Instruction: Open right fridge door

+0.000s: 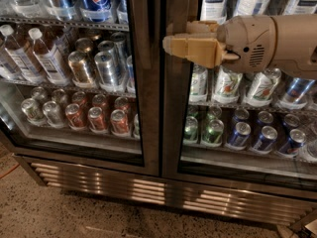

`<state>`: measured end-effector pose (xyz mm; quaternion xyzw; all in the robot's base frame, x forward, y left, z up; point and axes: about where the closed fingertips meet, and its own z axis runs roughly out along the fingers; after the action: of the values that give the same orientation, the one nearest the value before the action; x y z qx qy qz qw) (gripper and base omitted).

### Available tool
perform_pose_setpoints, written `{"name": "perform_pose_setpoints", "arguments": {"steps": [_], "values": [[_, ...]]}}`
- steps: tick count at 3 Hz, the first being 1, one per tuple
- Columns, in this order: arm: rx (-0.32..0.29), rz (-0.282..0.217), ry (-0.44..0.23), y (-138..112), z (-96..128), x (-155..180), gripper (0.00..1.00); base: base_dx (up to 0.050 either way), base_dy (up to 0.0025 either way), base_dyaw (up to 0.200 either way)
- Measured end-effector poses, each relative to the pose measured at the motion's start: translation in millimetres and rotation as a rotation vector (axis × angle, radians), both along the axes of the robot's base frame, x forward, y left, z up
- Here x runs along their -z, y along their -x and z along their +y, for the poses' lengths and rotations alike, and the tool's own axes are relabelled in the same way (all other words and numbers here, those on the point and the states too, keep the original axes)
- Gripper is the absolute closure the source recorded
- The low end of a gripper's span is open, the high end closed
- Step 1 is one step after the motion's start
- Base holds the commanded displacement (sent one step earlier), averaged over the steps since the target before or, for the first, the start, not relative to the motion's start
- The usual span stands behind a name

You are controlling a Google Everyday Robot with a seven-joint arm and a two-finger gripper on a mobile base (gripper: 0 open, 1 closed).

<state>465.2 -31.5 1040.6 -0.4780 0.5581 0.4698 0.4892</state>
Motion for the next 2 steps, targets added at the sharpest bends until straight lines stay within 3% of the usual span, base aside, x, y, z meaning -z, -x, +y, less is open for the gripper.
{"name": "perform_pose_setpoints", "arguments": {"steps": [1,2], "values": [[0.0,0.0,0.0,0.0,0.0,0.0,1.0,-0.042,0.00223,-0.106],[0.0,0.0,0.0,0.0,0.0,0.0,1.0,0.0,0.0,0.0]]}}
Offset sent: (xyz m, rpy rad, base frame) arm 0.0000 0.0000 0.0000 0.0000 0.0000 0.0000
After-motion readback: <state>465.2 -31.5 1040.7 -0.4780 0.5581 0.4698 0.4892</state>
